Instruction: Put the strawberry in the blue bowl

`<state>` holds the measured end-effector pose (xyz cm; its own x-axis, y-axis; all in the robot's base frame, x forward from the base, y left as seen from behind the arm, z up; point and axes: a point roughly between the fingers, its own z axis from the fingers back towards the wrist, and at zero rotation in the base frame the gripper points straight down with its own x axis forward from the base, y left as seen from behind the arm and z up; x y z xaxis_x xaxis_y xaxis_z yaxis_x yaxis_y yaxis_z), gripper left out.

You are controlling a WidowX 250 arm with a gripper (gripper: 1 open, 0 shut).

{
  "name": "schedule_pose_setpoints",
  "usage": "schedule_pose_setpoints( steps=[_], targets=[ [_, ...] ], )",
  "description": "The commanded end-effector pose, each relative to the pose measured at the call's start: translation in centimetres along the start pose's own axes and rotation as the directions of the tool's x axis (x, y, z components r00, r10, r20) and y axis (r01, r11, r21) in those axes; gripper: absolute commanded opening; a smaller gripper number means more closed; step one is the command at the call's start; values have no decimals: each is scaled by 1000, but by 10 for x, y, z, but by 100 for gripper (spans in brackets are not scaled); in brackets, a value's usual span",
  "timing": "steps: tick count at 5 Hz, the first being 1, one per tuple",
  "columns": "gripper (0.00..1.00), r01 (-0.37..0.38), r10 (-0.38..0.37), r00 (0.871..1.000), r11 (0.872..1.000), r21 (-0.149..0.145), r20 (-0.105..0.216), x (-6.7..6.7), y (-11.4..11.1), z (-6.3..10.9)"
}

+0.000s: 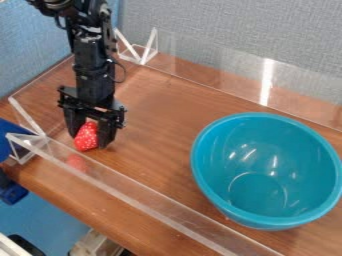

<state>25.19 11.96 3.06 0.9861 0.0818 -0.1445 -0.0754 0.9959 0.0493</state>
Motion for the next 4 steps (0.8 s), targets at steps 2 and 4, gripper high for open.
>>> schedule_pose_setpoints(
  steps=[2, 4],
  targets=[
    [0, -22, 22, 998, 1000, 7, 59, 2, 5, 18],
    [100, -27, 27, 997, 1000, 4, 70, 0, 5, 24]
  ],
)
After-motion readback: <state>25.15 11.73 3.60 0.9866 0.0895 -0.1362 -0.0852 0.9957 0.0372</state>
